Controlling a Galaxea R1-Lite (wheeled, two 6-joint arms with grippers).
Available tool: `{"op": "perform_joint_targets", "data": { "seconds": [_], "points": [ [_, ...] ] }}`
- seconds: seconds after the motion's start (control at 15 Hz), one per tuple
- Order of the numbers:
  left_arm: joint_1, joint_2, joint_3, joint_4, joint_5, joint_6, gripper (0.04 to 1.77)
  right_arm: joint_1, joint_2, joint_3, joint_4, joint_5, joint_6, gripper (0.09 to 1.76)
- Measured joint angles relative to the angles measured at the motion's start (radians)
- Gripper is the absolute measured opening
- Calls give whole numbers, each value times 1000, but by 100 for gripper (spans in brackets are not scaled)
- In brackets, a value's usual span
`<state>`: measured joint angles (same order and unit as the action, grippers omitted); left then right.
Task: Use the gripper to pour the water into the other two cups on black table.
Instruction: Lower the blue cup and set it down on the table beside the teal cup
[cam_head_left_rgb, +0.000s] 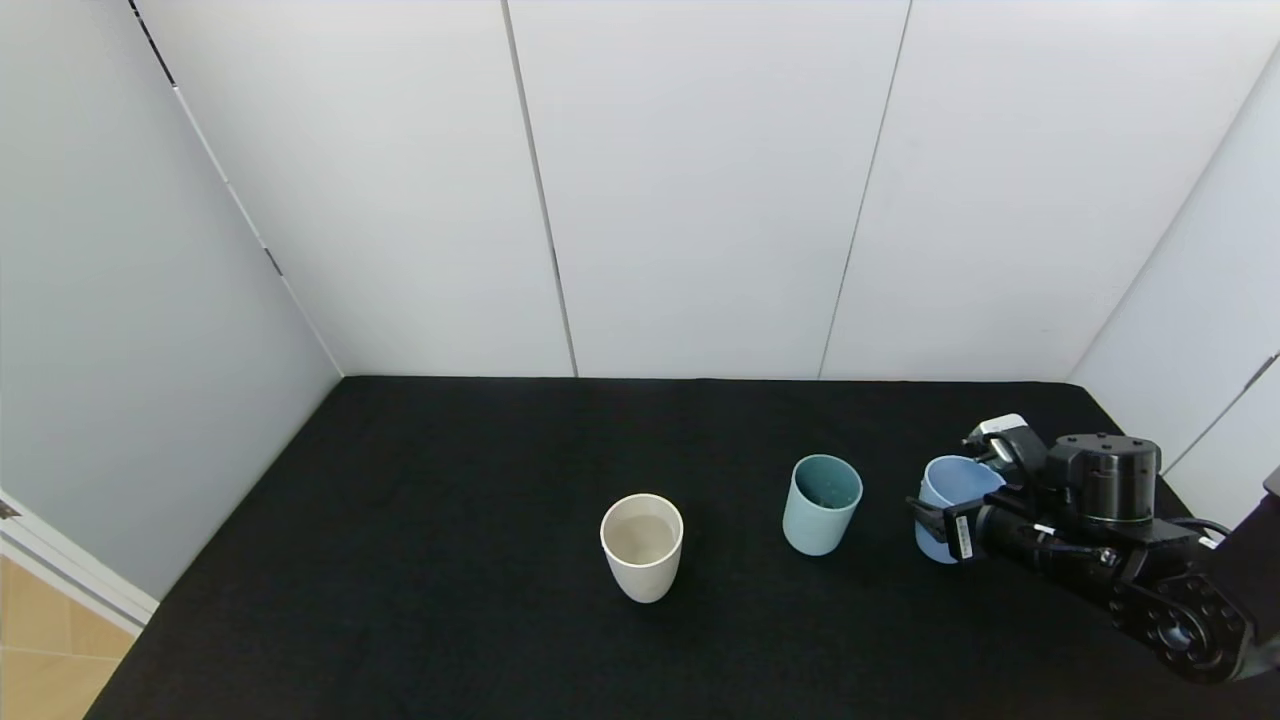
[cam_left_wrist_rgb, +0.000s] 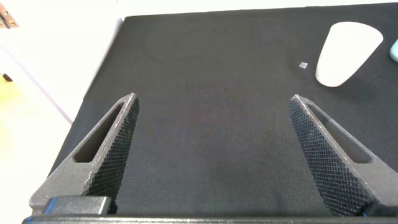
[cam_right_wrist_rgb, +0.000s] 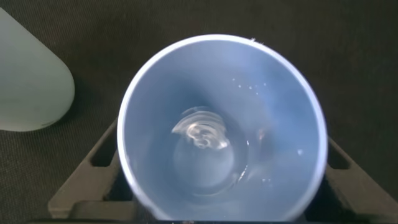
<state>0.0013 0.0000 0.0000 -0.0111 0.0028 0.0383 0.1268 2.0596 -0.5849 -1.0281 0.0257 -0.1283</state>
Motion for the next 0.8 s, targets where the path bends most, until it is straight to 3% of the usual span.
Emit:
{"op": "perform_joint_targets", "data": {
  "seconds": [0.8],
  "points": [
    [0,0,0,0,0,0,172,-2,-85,12,-18,-2,0,165]
  ]
}}
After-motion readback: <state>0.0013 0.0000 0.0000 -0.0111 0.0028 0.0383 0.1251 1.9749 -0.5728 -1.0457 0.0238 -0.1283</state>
